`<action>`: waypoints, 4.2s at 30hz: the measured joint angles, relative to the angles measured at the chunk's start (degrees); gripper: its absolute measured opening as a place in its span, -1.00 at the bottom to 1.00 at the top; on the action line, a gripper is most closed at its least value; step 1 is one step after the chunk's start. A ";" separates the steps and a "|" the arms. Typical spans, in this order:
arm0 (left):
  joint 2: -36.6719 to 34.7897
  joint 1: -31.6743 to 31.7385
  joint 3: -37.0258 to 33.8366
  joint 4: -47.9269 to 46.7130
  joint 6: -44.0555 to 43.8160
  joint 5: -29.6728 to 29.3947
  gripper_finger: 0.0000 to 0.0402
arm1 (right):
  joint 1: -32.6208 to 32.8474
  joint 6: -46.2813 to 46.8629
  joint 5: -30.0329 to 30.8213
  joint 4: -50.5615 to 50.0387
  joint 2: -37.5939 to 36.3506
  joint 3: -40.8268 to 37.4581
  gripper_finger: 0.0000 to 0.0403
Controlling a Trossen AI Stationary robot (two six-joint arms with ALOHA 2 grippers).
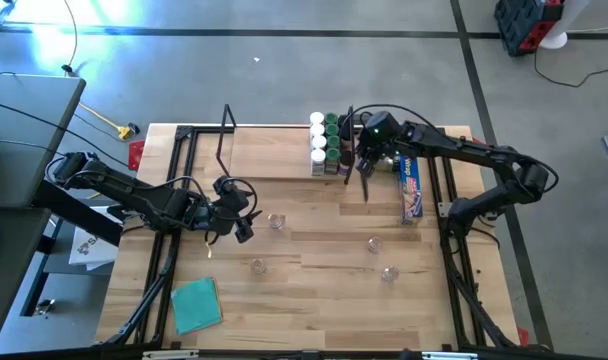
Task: Shelf spices
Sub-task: Adjust the black seasoning bottles on the shelf
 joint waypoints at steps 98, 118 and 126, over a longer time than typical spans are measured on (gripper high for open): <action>0.00 0.09 0.02 3.04 1.57 -2.62 0.34 | 3.25 21.29 18.57 10.95 -0.37 -28.12 0.10; 0.00 0.09 0.02 4.96 5.53 -0.60 0.34 | 13.37 35.64 3.10 -36.88 -2.99 2.38 -0.08; 3.61 -2.50 -7.82 27.75 16.54 3.28 0.34 | 22.98 38.07 -15.67 -54.40 1.51 16.83 -0.08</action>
